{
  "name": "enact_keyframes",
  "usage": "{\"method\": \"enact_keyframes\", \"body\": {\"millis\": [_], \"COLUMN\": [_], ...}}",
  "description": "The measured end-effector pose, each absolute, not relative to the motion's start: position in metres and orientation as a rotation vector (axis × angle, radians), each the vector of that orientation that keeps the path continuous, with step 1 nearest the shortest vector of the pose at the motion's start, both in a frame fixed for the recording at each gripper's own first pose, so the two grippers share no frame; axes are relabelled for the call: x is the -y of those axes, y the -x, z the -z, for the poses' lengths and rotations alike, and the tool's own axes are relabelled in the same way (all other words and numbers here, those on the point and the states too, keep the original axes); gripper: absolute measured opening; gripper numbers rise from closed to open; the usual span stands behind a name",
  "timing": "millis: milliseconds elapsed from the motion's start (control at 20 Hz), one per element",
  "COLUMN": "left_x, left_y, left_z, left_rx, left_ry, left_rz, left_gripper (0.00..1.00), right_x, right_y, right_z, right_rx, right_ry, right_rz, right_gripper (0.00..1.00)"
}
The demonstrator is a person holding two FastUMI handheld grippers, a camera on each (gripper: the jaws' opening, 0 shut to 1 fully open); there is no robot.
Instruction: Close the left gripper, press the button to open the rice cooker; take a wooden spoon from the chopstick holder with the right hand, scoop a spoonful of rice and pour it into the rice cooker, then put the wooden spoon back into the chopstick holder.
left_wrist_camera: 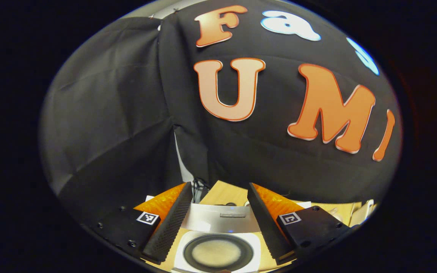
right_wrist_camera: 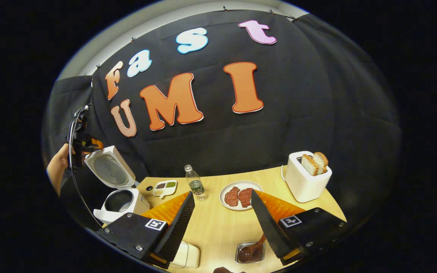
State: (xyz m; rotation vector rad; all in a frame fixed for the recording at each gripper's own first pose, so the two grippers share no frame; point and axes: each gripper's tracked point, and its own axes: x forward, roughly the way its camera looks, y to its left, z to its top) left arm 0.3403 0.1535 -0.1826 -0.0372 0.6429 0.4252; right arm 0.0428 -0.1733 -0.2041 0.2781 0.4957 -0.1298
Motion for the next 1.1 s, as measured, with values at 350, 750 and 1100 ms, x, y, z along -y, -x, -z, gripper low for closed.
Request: {"method": "enact_keyframes", "body": {"millis": [350,750,1100], "left_x": [-0.115,-0.072,-0.075], "left_y": [-0.244,-0.154,-0.155], "left_z": [0.253,0.338,0.344], "left_rx": [-0.967,-1.259,-1.187], "left_ry": [0.142,0.187,0.185], "left_rz": [-0.403,-0.34,-0.364], "left_gripper": [0.97,1.0,0.99], "right_x": [0.146,0.138,0.134], "right_y": [-0.038,-0.025,-0.013], "right_z": [0.202,0.196,0.193], "right_rx": [-0.486,-0.463,-0.445], "right_ry": [-0.305,-0.329,-0.318], "right_rz": [0.039,0.006,0.004], "right_gripper": [0.93,0.93,0.93]}}
